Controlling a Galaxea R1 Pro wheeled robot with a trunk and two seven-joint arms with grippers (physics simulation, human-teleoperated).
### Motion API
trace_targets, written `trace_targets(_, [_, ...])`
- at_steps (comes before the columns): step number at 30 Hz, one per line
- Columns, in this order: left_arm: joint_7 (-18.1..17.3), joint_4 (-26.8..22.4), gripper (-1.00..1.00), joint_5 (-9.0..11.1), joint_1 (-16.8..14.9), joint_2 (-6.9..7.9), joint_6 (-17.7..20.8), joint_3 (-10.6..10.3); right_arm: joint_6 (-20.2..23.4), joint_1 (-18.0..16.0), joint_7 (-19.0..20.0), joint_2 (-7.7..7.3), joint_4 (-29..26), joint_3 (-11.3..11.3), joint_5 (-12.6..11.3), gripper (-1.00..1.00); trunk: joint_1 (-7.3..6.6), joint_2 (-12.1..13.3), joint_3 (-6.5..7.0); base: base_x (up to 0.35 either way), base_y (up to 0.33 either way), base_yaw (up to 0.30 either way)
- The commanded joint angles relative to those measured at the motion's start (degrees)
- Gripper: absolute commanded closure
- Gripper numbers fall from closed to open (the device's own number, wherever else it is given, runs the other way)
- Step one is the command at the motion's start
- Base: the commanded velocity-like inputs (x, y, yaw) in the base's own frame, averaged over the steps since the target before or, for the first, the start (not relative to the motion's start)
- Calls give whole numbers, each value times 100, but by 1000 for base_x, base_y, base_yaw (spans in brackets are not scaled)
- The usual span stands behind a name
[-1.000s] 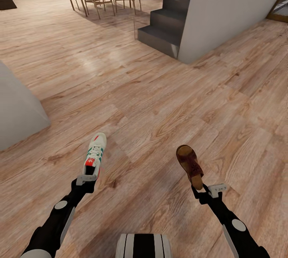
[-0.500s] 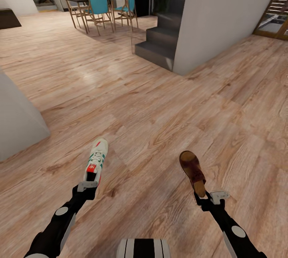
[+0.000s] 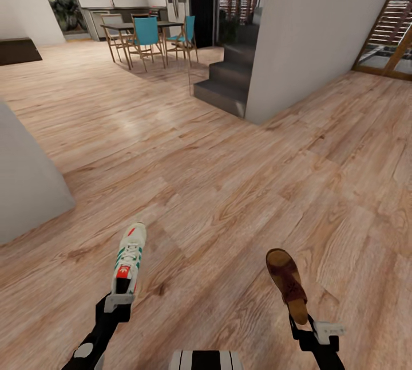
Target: Pick up the two gym shoes and the two sandals from the corridor floor and place them onto the hallstand (shoe rack) in the corridor, making sure they are on the rack and not on the floor. Arrange them so the two gym shoes are next to each other and the two sandals are next to each other.
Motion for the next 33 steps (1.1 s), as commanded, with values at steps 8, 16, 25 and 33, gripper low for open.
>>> trace_targets(8, [3, 87, 100, -40, 255, -59, -394, 69, -422, 20, 44, -20, 626, -167, 21, 100, -22, 10, 247, 0, 0, 0])
trace_targets(16, [4, 96, 100, -37, 272, -71, -422, 70, -435, 20, 52, 1, 728, -554, 21, 100, -42, 20, 497, 0, 0, 0])
trace_targets(25, [4, 99, 100, -37, 273, -79, -427, 64, -435, 20, 52, 7, 743, -572, 28, 100, -65, 32, 777, 0, 0, 0])
trace_targets(33, [4, 112, 100, -37, 273, -80, -429, 64, -435, 20, 52, 9, 772, -572, 30, 100, -201, 273, 1002, 0, 0, 0])
